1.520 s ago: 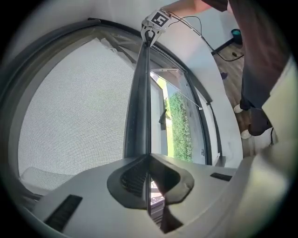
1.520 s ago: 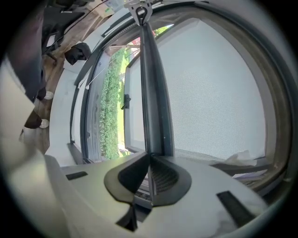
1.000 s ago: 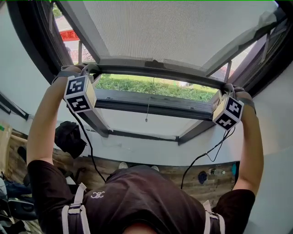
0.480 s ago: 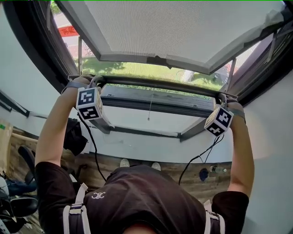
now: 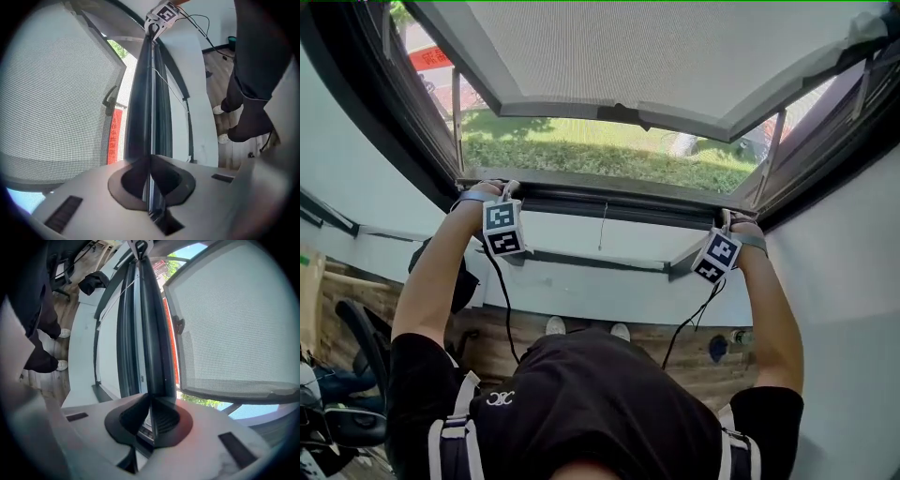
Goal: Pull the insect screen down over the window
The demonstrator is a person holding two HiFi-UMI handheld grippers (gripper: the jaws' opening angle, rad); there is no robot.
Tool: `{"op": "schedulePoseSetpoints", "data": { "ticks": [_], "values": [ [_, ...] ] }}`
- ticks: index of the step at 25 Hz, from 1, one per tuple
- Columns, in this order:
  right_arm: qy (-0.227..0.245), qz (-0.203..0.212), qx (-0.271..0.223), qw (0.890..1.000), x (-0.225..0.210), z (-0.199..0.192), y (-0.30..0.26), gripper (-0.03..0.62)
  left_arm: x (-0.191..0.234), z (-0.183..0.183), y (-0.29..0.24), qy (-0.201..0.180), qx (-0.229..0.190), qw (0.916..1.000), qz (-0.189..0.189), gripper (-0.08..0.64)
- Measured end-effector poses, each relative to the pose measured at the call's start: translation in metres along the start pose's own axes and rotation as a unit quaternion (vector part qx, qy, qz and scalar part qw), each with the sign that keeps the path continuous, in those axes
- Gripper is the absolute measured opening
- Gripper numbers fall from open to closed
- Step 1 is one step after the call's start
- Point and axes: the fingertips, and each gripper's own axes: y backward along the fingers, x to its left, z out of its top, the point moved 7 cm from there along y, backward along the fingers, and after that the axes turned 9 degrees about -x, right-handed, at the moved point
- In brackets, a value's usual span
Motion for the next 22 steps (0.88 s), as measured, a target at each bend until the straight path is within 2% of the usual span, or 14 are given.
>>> {"op": "schedulePoseSetpoints", "data": {
  "ticks": [3, 4, 6, 7, 8, 9, 11, 12, 14, 18, 22],
  "values": [
    [-0.002, 0.031, 0.023, 0.999, 0.027, -0.004, -0.013, 0.028, -0.017, -0.002, -0.022, 0.007, 0.005, 0.9998, -0.018, 0.028],
    [-0.005, 0.043, 0.027, 0.999, 0.035, -0.006, -0.020, 0.048, -0.022, -0.002, -0.027, 0.008, 0.007, 0.9997, -0.021, 0.028],
    [-0.017, 0.066, 0.030, 0.997, 0.048, -0.008, -0.031, 0.207, -0.029, -0.002, -0.035, 0.003, 0.016, 0.9996, -0.022, 0.028],
    [-0.022, 0.074, 0.031, 0.997, 0.052, -0.008, -0.036, 0.229, -0.033, -0.002, -0.039, -0.003, 0.023, 0.9995, -0.022, 0.029],
    [-0.026, 0.080, 0.033, 0.996, 0.055, -0.007, -0.039, 0.237, -0.038, -0.002, -0.044, -0.007, 0.029, 0.9992, -0.026, 0.034],
    [-0.029, 0.085, 0.035, 0.995, 0.058, -0.006, -0.042, 0.239, -0.043, -0.002, -0.049, -0.006, 0.031, 0.9990, -0.032, 0.069],
    [-0.029, 0.081, 0.033, 0.996, 0.064, -0.004, -0.050, 0.250, -0.049, 0.003, -0.051, 0.017, 0.020, 0.9990, -0.037, 0.129],
    [-0.026, 0.077, 0.031, 0.996, 0.066, -0.004, -0.053, 0.250, -0.050, 0.005, -0.050, 0.030, 0.012, 0.9989, -0.034, 0.117],
    [-0.023, 0.078, 0.031, 0.996, 0.068, -0.006, -0.056, 0.255, -0.050, 0.004, -0.050, 0.041, 0.007, 0.9988, -0.026, 0.138],
    [-0.031, 0.075, 0.030, 0.996, 0.068, -0.003, -0.054, 0.258, -0.058, -0.007, -0.058, 0.024, 0.025, 0.9993, -0.013, 0.150],
    [-0.040, 0.064, 0.027, 0.997, 0.069, -0.005, -0.055, 0.275, -0.058, 0.000, -0.055, 0.024, 0.018, 0.9993, 0.023, 0.166]
  ]
}}
